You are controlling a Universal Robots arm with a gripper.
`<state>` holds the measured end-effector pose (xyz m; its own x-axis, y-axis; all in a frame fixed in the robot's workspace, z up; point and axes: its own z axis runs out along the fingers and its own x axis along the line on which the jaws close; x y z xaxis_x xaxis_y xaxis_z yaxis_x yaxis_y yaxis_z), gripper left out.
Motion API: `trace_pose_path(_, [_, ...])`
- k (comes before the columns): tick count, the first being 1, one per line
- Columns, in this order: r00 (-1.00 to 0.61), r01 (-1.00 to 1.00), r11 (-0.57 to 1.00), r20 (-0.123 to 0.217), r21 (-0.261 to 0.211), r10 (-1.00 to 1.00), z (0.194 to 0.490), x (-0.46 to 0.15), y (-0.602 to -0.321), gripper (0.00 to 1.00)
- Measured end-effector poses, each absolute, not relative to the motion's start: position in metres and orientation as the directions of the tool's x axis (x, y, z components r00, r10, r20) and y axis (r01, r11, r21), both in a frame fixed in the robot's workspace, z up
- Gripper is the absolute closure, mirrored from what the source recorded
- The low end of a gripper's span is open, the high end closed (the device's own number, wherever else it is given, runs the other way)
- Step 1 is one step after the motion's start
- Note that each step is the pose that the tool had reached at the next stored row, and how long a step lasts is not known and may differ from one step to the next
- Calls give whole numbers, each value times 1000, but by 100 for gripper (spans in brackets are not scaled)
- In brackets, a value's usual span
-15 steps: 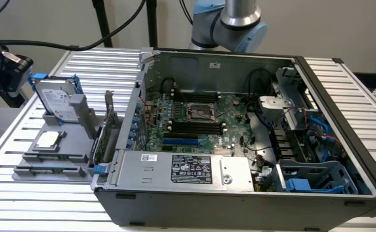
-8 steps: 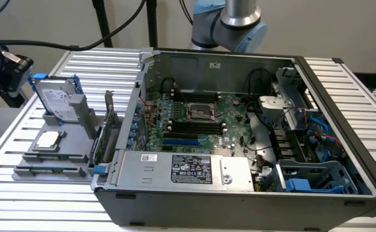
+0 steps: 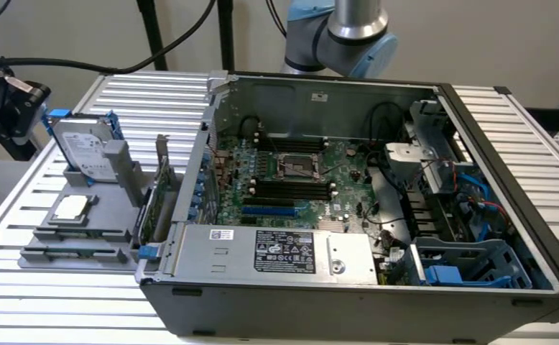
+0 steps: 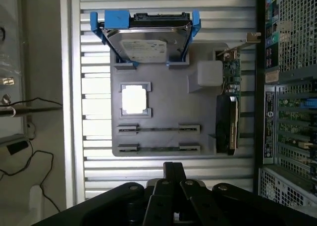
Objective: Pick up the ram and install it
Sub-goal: 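Pick up the ram and move it above insertion slot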
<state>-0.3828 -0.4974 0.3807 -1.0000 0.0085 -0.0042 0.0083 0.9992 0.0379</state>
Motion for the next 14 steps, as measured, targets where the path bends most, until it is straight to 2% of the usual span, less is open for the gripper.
trace_pose_path(14, [-970,-244,969,-4,38,-244,377,-383,-497,89])
